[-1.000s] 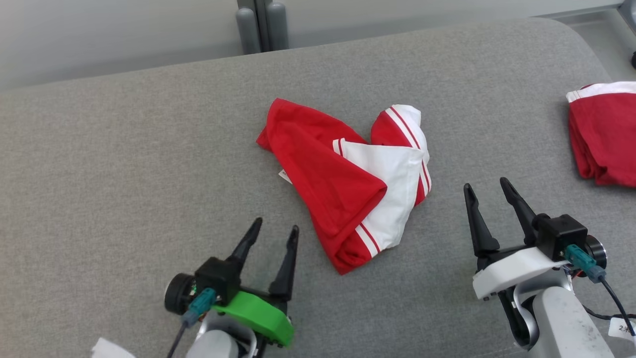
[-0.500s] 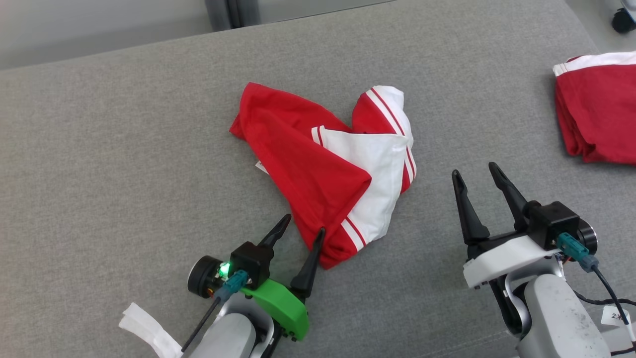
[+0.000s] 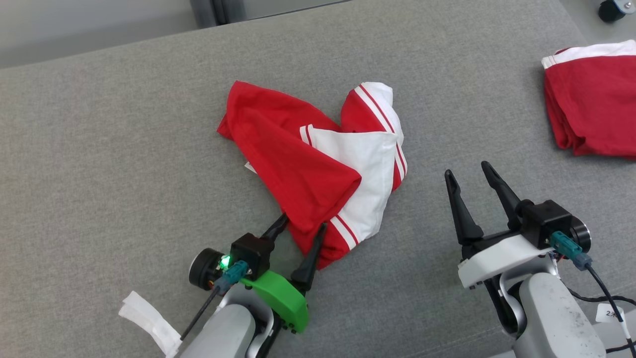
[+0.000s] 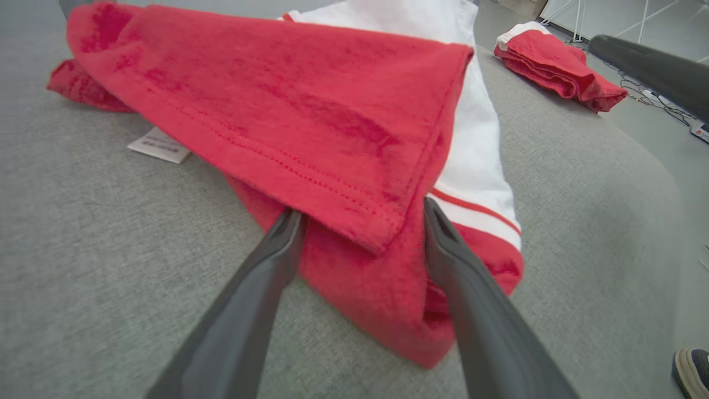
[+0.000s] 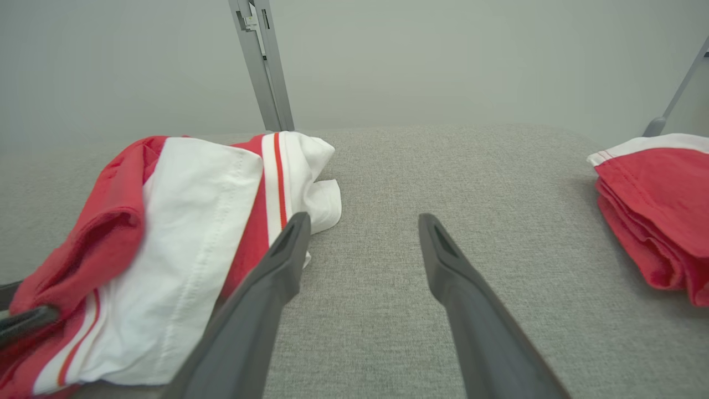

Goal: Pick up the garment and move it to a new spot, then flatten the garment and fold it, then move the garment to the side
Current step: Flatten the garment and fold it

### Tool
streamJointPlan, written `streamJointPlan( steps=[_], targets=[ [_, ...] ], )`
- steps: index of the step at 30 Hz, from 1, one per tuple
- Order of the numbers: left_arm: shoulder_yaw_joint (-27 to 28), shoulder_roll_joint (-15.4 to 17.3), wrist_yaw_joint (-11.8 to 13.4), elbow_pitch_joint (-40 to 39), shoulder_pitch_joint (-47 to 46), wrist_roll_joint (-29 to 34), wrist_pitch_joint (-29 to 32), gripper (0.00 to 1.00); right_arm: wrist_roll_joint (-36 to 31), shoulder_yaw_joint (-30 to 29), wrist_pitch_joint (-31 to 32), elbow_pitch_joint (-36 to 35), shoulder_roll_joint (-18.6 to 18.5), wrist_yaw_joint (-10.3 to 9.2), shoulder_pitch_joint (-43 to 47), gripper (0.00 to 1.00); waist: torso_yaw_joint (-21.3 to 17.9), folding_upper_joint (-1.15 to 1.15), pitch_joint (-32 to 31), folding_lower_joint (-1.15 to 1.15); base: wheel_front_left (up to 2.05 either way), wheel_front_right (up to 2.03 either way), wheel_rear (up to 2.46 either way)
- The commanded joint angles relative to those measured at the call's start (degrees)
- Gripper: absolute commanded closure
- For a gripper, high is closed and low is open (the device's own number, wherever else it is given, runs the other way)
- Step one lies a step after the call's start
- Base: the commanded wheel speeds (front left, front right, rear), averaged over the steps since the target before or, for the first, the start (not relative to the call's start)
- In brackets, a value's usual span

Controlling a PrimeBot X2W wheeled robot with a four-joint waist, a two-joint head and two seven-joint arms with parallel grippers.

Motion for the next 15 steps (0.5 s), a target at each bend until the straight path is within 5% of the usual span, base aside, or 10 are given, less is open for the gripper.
streamJointPlan(
  steps=[1, 5, 15],
  targets=[
    [0.6, 0.14, -0.12, 0.09, -0.42, 0.82, -0.04, 0.09, 0.0, 0.08, -0.1, 0.25, -0.19, -0.09, -0.59, 0.0, -0.04, 0.0, -0.12, 0.0, 0.0, 0.0, 0.0],
    [0.73, -0.09, -0.12, 0.15, -0.02, 0.91, -0.04, 0.95, -0.06, 0.27, -0.09, 0.44, -0.19, -0.09, -0.44, 0.0, 0.03, 0.0, -0.48, 0.0, 0.0, 0.0, 0.0],
    [6.54, -0.37, -0.11, -7.43, 2.21, 1.52, -0.04, 1.0, -0.26, -0.62, -0.1, 1.38, -0.19, -0.09, 0.94, 0.0, 2.75, 0.0, -2.97, 0.0, 0.0, 0.0, 0.0]
  ],
)
